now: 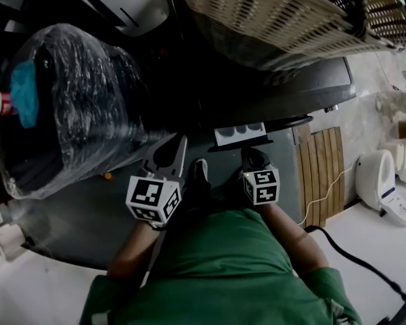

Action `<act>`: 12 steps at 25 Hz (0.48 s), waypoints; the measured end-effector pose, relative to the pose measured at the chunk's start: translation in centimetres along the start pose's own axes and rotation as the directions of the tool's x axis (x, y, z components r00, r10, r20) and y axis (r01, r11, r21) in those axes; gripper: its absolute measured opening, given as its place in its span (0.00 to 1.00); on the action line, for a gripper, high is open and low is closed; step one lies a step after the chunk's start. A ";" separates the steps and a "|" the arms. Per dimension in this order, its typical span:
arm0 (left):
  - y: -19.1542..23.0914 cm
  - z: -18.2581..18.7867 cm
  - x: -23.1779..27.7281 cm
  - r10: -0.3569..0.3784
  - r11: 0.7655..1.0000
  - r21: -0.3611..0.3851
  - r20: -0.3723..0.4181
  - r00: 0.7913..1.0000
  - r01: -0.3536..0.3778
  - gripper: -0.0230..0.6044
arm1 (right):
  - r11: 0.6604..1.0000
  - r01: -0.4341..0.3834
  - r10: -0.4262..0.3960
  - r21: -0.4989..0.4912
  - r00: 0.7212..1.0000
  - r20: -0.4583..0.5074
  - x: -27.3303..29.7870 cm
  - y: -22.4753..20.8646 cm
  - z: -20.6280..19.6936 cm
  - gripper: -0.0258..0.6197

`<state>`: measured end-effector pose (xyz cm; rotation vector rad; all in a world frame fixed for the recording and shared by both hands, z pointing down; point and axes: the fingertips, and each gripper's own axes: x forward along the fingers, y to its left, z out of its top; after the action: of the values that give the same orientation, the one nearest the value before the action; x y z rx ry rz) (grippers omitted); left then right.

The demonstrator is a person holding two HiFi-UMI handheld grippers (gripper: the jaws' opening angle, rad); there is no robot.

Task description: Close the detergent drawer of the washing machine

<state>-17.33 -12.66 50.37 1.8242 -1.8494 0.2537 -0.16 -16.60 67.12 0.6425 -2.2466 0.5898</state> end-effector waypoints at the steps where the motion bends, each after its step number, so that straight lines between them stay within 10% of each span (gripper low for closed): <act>1: 0.2 0.1 0.0 -0.001 1.000 -0.001 0.001 1.000 0.001 0.08 | 1.000 0.003 -0.003 0.007 1.000 0.000 0.1 -0.1 0.1 0.06; 12: 2.1 1.0 0.5 -0.017 1.000 0.020 -0.007 1.000 0.017 0.08 | 0.999 0.041 -0.042 0.033 0.999 0.033 2.3 -0.6 2.8 0.06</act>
<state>-19.61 -13.40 50.20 1.8490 -1.8324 0.2728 -2.66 -19.27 67.16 0.7193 -2.2535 0.5999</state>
